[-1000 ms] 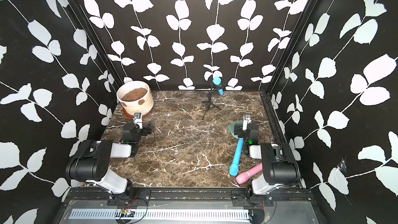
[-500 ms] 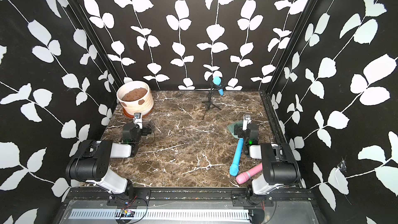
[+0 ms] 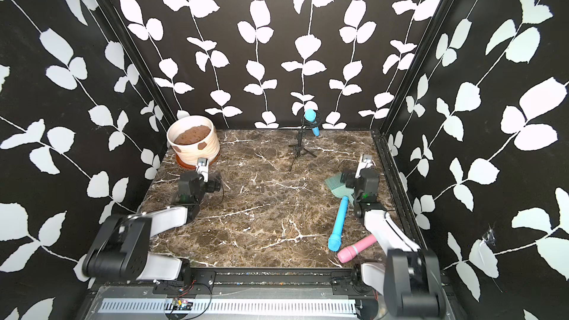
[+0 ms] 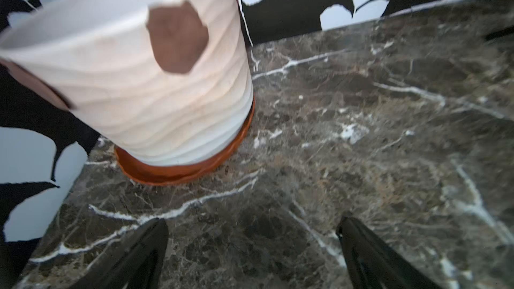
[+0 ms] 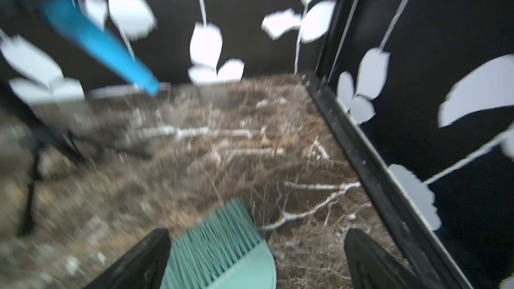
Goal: Scrub the dried mud off the ceramic pot
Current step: Move the pot to the center of the board.
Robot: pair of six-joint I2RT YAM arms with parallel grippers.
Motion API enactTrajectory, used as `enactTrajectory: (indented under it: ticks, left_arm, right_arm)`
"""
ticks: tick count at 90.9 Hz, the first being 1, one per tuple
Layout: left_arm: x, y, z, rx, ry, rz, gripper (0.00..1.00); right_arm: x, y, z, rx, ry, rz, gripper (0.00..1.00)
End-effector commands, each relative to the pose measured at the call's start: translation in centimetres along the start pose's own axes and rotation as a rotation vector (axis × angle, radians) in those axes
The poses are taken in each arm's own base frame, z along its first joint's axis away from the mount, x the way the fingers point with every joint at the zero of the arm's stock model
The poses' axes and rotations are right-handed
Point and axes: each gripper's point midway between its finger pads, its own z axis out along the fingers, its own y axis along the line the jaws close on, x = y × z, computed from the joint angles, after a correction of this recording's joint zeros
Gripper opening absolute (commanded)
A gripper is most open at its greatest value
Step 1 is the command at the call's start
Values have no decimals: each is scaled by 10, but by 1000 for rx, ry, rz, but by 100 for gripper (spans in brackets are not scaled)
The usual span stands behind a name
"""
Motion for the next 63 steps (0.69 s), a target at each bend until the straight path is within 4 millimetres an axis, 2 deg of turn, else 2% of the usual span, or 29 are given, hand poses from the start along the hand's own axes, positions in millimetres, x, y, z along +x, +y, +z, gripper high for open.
enactTrajectory:
  ticks: [1,6,7,8,10,20,27,34,39,40,46,63]
  left_arm:
    - [-12,19,-27,-103,120,-230,99]
    - [-18,15,-39,-82,146,-324,98]
    - [-17,15,-41,-79,156,-337,98]
    - [-18,14,-44,-76,164,-348,98]
    - [-21,13,-48,-67,170,-374,99]
    - [-47,11,-74,-15,170,-444,99]
    - [-62,19,-94,-39,191,-504,99]
    - [-59,43,-110,-166,234,-678,98]
    - [-76,44,-109,-83,230,-713,99]
    - [-80,44,-109,-66,228,-716,99]
    - [-94,46,-106,-45,269,-694,98]
    - [-89,73,-82,-222,443,-558,99]
  right_arm:
    - [13,-26,-35,153,169,144,100]
    - [19,-56,-57,343,189,300,99]
    - [19,-57,-63,350,186,348,100]
    - [21,-67,-67,415,181,376,100]
    - [21,-71,-74,440,168,430,100]
    - [2,-43,-82,237,157,342,100]
    - [-4,-26,-91,191,187,267,100]
    - [-10,3,-96,97,173,162,100]
    - [-12,32,-99,-1,171,90,100]
    - [-12,32,-97,-3,173,81,100]
    - [-6,70,-101,-117,193,-17,100]
    - [23,192,-122,-467,219,-342,100]
